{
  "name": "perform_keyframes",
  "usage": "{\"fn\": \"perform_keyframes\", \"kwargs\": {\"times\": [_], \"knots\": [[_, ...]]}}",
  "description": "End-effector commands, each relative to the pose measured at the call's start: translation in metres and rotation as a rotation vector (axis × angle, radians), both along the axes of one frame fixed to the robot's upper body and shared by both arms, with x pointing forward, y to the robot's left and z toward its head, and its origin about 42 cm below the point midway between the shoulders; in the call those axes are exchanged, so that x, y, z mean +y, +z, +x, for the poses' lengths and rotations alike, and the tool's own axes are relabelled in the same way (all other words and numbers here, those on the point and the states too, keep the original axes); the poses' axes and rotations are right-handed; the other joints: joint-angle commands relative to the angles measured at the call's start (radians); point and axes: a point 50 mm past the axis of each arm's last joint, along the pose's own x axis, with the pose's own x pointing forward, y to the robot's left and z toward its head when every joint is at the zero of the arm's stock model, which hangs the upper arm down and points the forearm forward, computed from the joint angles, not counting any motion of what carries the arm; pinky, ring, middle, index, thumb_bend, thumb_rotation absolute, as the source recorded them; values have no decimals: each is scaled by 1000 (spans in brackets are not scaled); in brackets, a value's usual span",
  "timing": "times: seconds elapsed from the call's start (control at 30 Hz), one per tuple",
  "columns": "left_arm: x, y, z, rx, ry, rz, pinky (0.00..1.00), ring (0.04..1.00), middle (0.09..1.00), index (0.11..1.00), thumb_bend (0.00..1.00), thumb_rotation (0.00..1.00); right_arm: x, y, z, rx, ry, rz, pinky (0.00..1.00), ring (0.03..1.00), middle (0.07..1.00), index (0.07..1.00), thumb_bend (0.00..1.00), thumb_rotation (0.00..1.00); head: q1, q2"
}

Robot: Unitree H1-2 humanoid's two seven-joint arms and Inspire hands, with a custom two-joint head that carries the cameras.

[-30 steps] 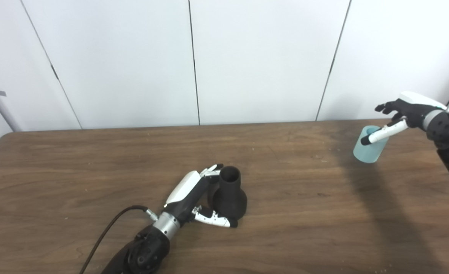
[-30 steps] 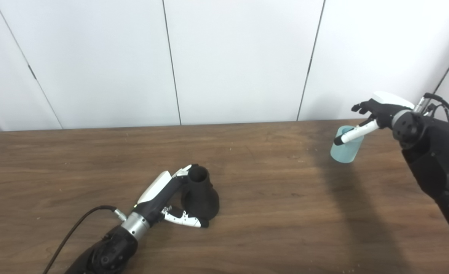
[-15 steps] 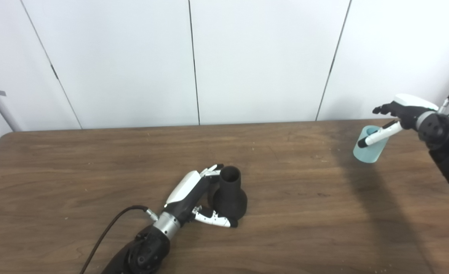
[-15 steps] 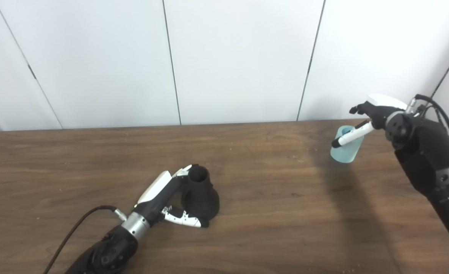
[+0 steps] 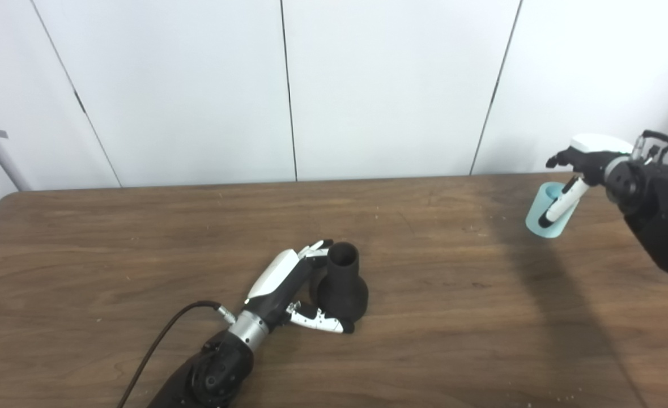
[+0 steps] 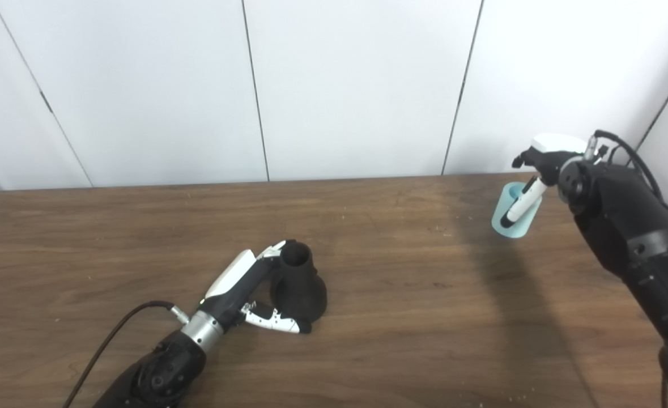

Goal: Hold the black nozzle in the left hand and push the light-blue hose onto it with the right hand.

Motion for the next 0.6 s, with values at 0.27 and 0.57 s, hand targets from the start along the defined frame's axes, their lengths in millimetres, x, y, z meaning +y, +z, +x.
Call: {"fn": "perform_keyframes", "kwargs": {"times": [0.27, 0.57], "knots": [[-1, -93, -69, 276, 4, 94, 1000, 968, 821, 483, 502, 84, -3, 65, 17, -148, 46, -56, 569, 737, 860, 856, 955, 187, 0, 3], [-2, -90, -70, 271, 5, 91, 1000, 968, 821, 483, 502, 84, -2, 64, 18, -117, 46, -63, 583, 743, 852, 858, 938, 139, 4, 6]]}}
